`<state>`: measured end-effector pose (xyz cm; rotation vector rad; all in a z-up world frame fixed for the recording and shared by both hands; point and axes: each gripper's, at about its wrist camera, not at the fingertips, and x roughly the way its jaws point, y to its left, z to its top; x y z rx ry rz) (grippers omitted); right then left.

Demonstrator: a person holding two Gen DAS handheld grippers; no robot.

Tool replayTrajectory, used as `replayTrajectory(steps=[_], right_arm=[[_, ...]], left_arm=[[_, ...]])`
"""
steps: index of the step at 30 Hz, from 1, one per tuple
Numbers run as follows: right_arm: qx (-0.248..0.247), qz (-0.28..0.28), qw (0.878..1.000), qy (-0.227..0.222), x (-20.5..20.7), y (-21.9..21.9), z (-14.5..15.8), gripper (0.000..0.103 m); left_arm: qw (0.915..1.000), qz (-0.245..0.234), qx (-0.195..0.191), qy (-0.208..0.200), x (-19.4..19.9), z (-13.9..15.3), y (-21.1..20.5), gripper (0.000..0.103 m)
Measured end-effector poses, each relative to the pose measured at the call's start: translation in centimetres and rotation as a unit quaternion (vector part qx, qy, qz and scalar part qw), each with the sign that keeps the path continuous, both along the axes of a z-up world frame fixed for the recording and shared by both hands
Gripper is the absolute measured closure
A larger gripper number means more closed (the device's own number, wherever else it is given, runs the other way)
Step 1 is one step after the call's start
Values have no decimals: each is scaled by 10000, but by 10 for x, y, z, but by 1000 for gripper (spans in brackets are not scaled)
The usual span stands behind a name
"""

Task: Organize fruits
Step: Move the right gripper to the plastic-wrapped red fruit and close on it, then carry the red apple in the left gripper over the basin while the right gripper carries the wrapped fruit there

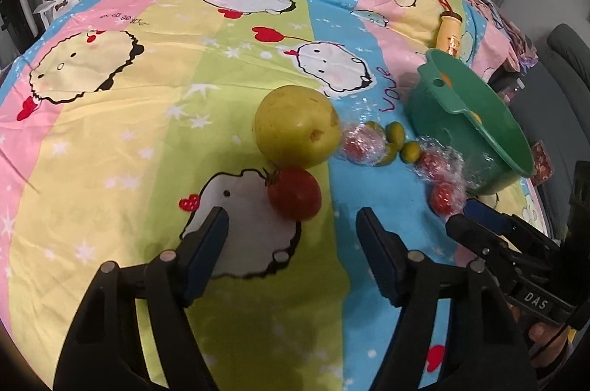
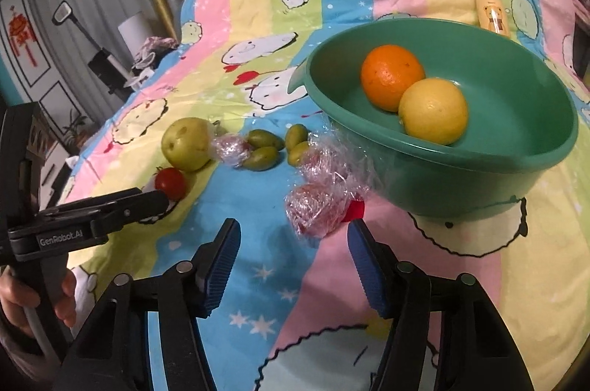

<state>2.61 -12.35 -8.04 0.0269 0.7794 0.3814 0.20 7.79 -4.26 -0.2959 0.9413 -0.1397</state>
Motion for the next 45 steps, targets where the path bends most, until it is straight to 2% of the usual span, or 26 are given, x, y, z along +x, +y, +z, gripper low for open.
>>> replayTrajectory(steps=[2, 4, 6, 12, 14, 17, 25, 34, 45], right_arm=[[6, -18, 10000, -4, 3, 1, 0, 43], [-31, -53, 10000, -18, 5, 2, -1, 45], [-38, -55, 10000, -16, 8, 4, -2, 47], [-19, -166, 9999, 37, 15, 2, -7, 53], [11, -187, 9998, 86, 16, 0, -8, 59], [163, -185, 9996, 151, 18, -6, -10, 67], [341, -11, 9993, 177, 8, -11, -4, 67], [491, 443, 9977, -162, -22, -3, 28, 67], [665, 637, 9938, -618, -46, -1, 63, 67]], left_arm=[[10000, -3, -20, 3, 4, -2, 0, 43], [10000, -9, -42, -29, 5, -2, -1, 44], [10000, -5, -74, -63, 7, -2, -2, 54], [9999, 23, -84, -77, 10, -4, -2, 68], [9999, 21, -107, -77, 10, -5, 0, 72], [9997, 24, -221, -92, 9, -7, 3, 71], [9995, 9, -307, -124, -3, 0, 6, 71], [9979, -116, -378, -515, -29, 33, 5, 71], [9933, -313, -338, -1061, -51, 76, -5, 71]])
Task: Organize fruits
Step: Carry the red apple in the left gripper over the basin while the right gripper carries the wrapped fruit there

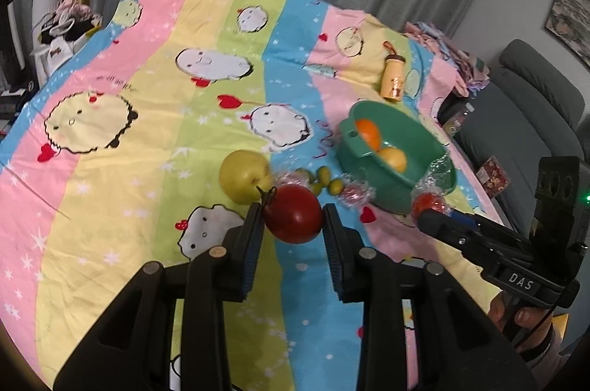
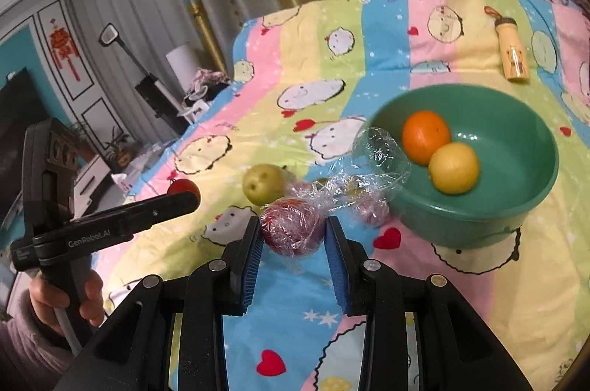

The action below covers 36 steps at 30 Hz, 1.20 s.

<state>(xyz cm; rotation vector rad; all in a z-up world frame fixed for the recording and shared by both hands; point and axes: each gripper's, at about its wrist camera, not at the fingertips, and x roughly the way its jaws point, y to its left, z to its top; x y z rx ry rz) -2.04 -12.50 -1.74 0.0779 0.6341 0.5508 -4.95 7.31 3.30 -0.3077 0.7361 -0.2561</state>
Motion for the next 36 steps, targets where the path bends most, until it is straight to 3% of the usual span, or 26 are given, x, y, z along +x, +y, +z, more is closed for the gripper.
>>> replayTrajectory(steps=[16, 36], right_arm=[[211, -641, 9970, -383, -5, -54, 22, 67], [518, -1119, 9918, -339, 17, -107, 13, 67]], left_arm=[[9983, -481, 164, -278, 4, 31, -40, 71], [9924, -1163, 374, -163, 64, 35, -117, 71]])
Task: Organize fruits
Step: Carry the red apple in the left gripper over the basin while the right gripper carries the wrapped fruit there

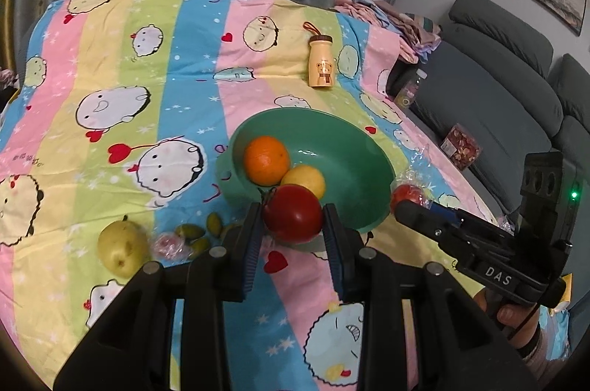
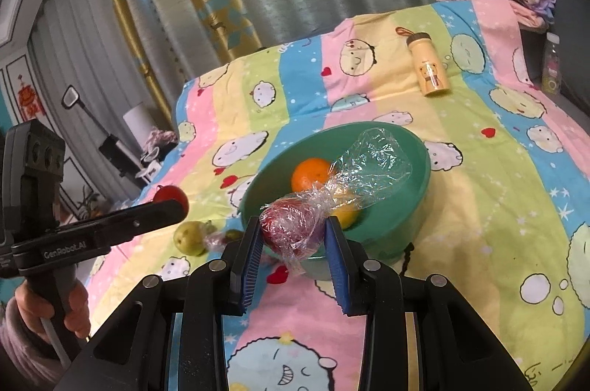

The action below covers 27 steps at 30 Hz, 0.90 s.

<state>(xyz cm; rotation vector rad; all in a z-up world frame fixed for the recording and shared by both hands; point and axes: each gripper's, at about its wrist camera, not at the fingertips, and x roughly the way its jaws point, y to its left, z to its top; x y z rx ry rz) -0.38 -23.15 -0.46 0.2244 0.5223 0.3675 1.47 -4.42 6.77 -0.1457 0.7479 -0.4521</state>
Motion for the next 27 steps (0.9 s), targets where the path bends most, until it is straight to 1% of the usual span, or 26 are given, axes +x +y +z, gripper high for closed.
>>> replayTrajectory(steps=[5, 17, 22, 27], right_arm=[[24, -27, 10000, 10, 7, -5, -2, 67], [21, -39, 10000, 83, 23, -8, -8, 67], [-6, -69, 9999, 136, 33, -7, -11, 67], [-65, -149, 9997, 178, 42, -6, -13, 67]], left_arm=[[9998, -95, 175, 0, 13, -3, -13, 71], [9988, -276, 411, 26, 36, -11, -35, 71], [9982, -314, 501, 41, 42, -14, -40, 71], [9971, -298, 691, 108, 50, -18, -47, 71]])
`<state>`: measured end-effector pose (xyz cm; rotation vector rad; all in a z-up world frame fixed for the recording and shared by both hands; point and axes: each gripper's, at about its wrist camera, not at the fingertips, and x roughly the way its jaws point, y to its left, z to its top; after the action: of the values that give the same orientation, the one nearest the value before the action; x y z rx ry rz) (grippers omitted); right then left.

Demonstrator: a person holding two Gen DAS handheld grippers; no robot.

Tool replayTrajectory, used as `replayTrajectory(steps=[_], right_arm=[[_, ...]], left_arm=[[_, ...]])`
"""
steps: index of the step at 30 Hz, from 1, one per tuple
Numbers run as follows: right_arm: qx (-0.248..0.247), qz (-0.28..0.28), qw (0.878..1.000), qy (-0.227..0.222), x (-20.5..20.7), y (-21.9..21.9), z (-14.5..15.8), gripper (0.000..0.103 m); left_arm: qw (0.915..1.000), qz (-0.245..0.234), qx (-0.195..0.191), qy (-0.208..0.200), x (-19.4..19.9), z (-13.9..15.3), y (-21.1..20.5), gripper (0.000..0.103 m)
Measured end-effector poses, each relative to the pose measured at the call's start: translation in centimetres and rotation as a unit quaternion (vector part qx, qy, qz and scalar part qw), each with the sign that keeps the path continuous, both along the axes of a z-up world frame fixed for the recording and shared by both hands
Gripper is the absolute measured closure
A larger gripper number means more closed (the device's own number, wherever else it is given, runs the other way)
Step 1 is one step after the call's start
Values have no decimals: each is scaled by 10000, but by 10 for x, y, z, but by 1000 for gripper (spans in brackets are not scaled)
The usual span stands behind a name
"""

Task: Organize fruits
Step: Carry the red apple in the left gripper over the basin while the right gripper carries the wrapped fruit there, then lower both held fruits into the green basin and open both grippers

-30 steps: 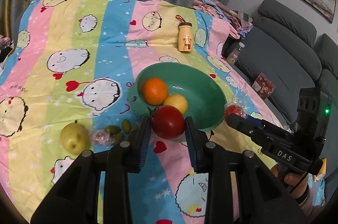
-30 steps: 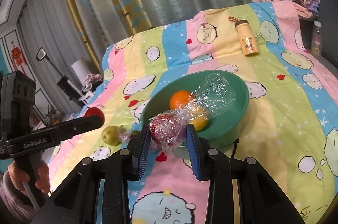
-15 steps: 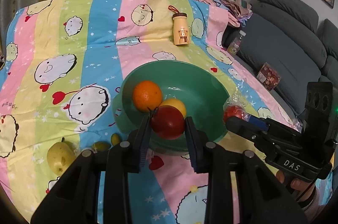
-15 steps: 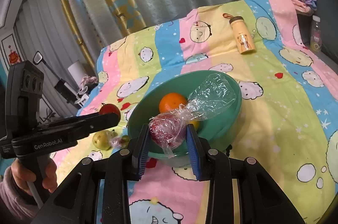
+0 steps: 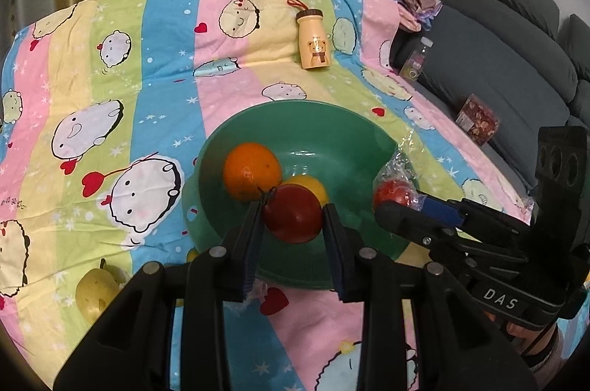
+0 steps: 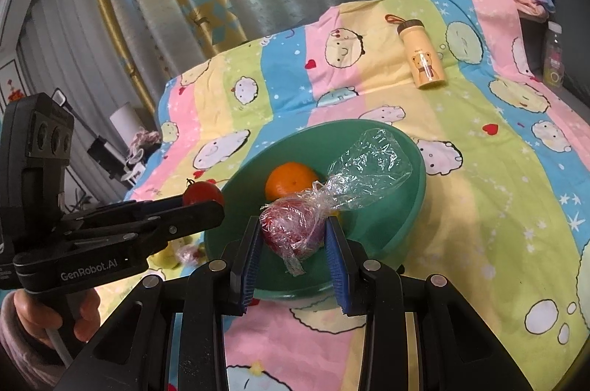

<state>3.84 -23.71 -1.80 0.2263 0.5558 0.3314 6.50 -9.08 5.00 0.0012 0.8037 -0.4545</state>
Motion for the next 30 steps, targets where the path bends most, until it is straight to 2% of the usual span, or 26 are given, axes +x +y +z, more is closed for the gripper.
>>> replayTrajectory(steps=[11, 30], right_arm=[[-217, -107, 9996, 114, 13, 3, -8, 67], [-303, -168, 9994, 92, 11, 1, -8, 67]], left_arm=[[9993, -54, 369, 78, 14, -8, -14, 71], [9979, -81, 622, 137, 17, -15, -23, 71]])
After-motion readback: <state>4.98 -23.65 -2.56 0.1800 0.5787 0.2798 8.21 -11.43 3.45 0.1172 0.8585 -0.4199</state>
